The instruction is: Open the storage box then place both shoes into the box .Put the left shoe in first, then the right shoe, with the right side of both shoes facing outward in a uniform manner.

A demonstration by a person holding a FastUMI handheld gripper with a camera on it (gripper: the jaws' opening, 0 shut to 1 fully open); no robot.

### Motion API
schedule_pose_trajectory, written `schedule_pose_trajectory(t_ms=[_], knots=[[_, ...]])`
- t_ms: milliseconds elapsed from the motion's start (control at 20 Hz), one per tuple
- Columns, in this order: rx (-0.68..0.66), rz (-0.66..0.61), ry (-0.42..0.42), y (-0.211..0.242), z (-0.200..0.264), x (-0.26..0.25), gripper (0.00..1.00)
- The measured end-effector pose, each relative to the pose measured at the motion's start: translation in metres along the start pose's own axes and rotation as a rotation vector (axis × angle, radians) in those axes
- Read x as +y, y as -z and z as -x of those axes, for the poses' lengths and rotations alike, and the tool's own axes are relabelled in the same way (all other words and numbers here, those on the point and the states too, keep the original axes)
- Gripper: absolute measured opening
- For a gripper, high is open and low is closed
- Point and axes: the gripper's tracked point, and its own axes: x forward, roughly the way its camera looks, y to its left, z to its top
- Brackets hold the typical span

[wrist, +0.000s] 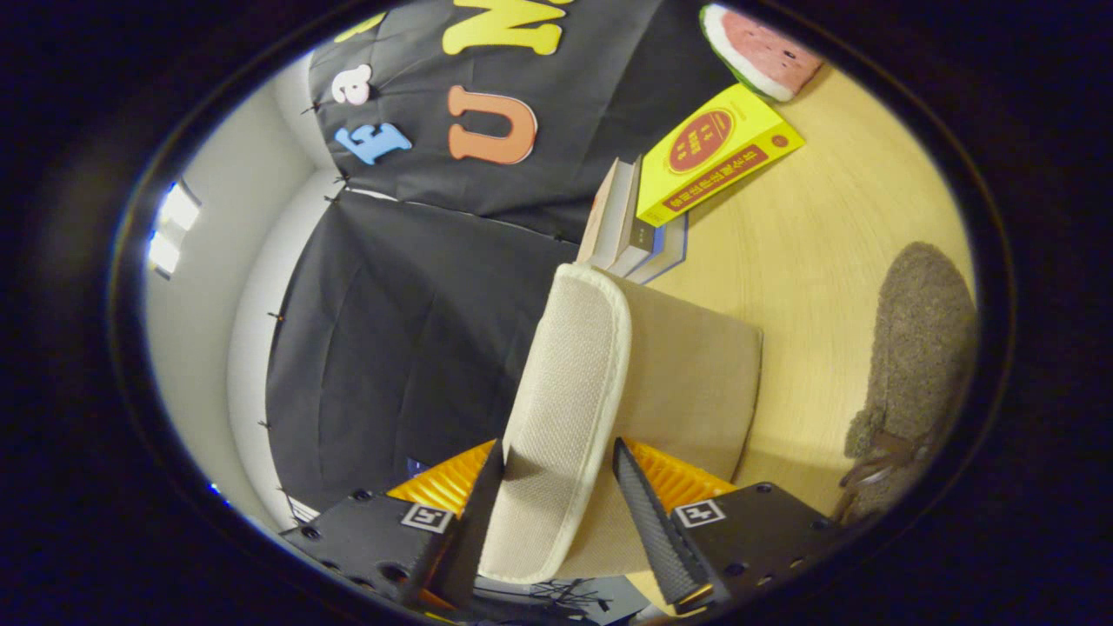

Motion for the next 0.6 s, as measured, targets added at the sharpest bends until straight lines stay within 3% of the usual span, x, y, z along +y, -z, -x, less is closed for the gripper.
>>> schedule_pose_trajectory(t_ms=[150,250,300,350,400,500,600], knots=[[0.013,0.031,0.005,0.0,0.005,0.007,0.62],[0.007,0.029,0.031,-0.004,0.003,0.005,0.6],[0.012,0.022,0.042,-0.005,0.01,0.006,0.51],[-0.012,-0.001,0.046,-0.011,0.016,0.007,0.5],[-0.011,-0.007,0.052,-0.011,0.016,0.009,0.26],[-0.011,-0.006,0.046,-0.011,0.026,0.016,0.22],[-0.035,0.015,0.036,-0.018,0.028,0.033,0.0]])
